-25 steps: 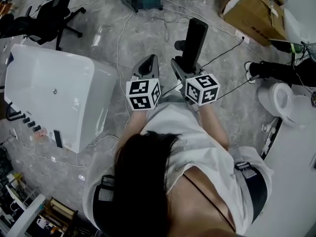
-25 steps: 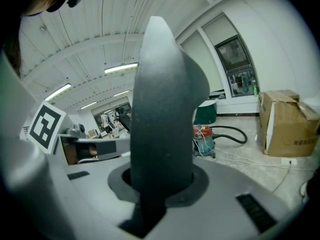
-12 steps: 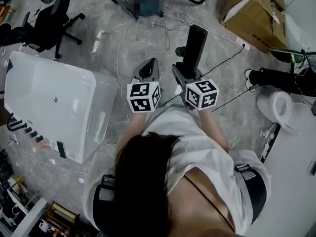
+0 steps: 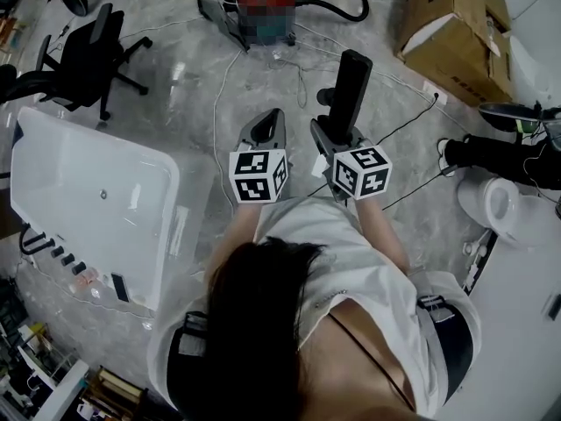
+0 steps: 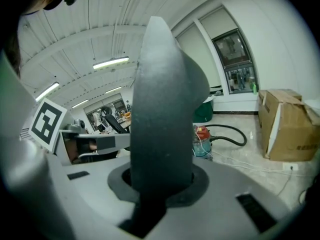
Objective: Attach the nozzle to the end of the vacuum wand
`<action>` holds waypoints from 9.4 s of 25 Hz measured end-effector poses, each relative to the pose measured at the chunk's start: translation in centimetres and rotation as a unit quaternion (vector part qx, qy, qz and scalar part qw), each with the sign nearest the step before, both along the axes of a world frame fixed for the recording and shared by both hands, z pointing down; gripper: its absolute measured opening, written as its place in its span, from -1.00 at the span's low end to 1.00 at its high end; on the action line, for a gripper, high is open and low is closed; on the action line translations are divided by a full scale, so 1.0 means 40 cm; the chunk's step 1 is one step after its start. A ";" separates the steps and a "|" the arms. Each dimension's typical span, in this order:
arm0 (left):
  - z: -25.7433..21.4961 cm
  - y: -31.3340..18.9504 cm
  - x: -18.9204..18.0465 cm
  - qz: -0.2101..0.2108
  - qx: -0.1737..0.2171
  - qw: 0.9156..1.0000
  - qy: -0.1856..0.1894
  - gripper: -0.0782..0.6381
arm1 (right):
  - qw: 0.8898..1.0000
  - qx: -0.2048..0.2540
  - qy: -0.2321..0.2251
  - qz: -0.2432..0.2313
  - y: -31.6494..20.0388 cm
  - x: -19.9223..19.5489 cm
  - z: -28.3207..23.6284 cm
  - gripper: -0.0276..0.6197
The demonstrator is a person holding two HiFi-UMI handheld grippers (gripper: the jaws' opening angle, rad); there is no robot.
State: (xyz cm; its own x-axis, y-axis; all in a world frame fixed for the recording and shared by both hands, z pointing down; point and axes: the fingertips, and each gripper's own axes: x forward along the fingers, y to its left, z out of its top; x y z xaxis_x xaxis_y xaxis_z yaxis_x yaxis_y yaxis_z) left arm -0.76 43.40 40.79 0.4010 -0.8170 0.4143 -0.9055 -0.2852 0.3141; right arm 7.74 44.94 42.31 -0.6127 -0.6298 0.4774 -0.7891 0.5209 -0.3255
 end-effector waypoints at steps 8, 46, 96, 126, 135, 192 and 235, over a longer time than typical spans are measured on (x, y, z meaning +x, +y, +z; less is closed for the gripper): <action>0.003 -0.125 -0.056 0.013 0.002 1.000 0.002 -0.78 | 1.000 -0.012 0.003 0.014 -0.106 -0.056 0.013 -0.69; -0.026 -0.547 -0.037 -0.008 0.012 1.000 -0.005 -0.78 | 0.999 -0.018 -0.032 0.019 -0.542 -0.024 0.005 -0.69; 0.043 -0.977 -0.011 -0.162 -0.037 0.984 -0.057 -0.77 | 0.992 -0.059 -0.055 -0.100 -1.064 0.041 0.058 -0.69; 0.080 -1.197 -0.072 -0.083 0.004 0.996 -0.039 -0.77 | 0.990 -0.066 -0.066 -0.103 -1.243 -0.038 0.069 -0.69; 0.120 -1.297 -0.132 -0.064 -0.006 0.995 -0.073 -0.76 | 0.990 -0.067 -0.076 -0.101 -1.317 -0.088 0.065 -0.69; 0.534 -1.631 -0.122 0.346 0.046 0.862 -0.367 -0.35 | 0.978 -0.128 -0.158 -0.056 -1.537 -0.223 0.166 -0.69; 0.529 -1.631 -0.116 0.382 0.015 0.870 -0.311 -0.34 | 0.946 -0.175 -0.221 -0.158 -1.497 -0.287 0.236 -0.70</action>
